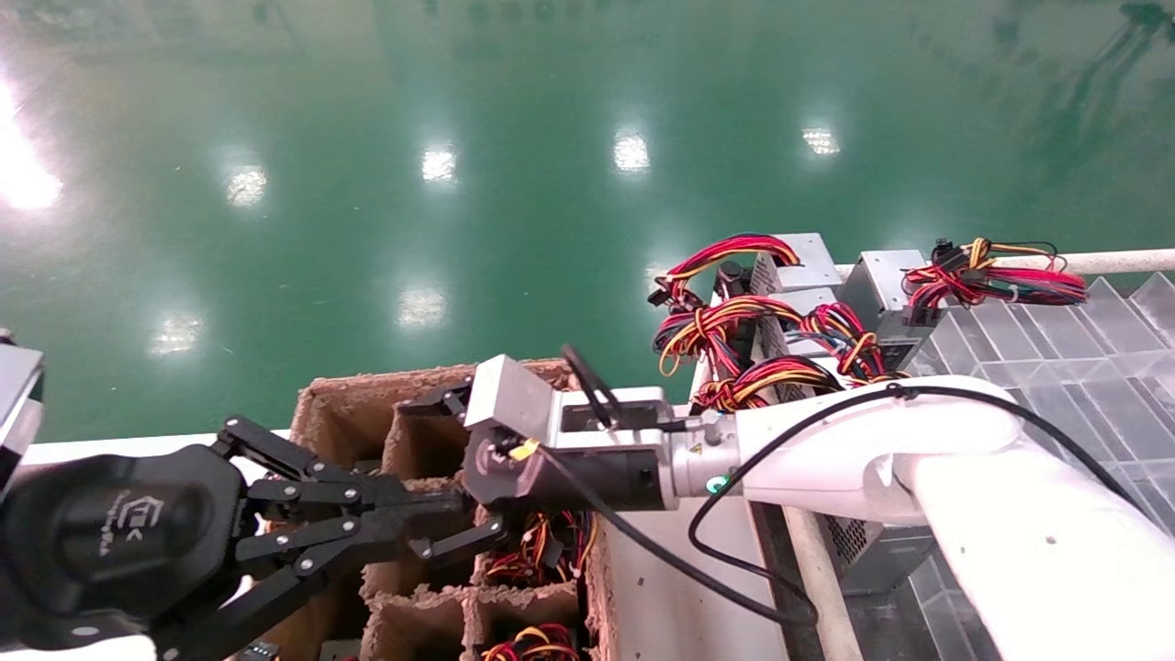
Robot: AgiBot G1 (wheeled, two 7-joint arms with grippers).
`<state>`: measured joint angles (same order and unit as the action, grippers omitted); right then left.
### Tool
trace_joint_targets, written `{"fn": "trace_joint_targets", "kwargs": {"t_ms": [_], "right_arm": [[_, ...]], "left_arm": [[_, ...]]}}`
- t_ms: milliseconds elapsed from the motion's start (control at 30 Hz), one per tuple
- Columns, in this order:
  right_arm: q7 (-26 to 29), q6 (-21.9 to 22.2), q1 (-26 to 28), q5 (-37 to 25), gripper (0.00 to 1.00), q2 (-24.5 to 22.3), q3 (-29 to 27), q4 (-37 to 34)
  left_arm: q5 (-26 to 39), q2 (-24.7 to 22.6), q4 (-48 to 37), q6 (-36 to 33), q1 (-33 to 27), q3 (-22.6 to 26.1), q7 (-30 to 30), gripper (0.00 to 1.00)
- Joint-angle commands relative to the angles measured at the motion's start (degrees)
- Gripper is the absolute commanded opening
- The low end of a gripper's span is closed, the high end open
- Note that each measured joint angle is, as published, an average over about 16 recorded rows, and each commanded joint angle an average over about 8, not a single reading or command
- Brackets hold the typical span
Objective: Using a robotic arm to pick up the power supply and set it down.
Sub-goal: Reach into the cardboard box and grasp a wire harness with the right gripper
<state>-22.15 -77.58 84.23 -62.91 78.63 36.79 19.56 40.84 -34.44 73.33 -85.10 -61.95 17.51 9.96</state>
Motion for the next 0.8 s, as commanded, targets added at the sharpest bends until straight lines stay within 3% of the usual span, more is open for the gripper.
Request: {"fn": "trace_joint_targets", "kwargs": {"t_ms": [33, 133, 333, 433, 567, 800], "right_arm": [[0.5, 1.2, -0.6, 0.9, 0.98, 0.2, 1.4, 1.8], [1.6, 3.7, -1.2, 3.1, 0.83, 0.2, 4.3, 4.5], [3.8, 8.8, -2.3, 8.2, 0.28, 0.2, 10.6, 9.0], [4.6, 11.0, -2.6, 10.6, 0.11, 0.2, 13.9, 10.9], [5.2, 13.8, -2.7, 13.8, 0.00, 0.2, 18.3, 13.0], [5.4, 17.6, -2.2, 19.0, 0.00, 0.1, 24.7, 14.6]], "left_arm": [[0.0, 0.0, 0.0, 0.0, 0.0, 0.0, 0.0, 0.00], [0.0, 0.0, 0.0, 0.0, 0.0, 0.0, 0.0, 0.00], [0.0, 0.0, 0.0, 0.0, 0.0, 0.0, 0.0, 0.00], [0.0, 0.0, 0.0, 0.0, 0.0, 0.0, 0.0, 0.00], [0.0, 0.0, 0.0, 0.0, 0.0, 0.0, 0.0, 0.00], [0.0, 0.0, 0.0, 0.0, 0.0, 0.1, 0.0, 0.00]]}}
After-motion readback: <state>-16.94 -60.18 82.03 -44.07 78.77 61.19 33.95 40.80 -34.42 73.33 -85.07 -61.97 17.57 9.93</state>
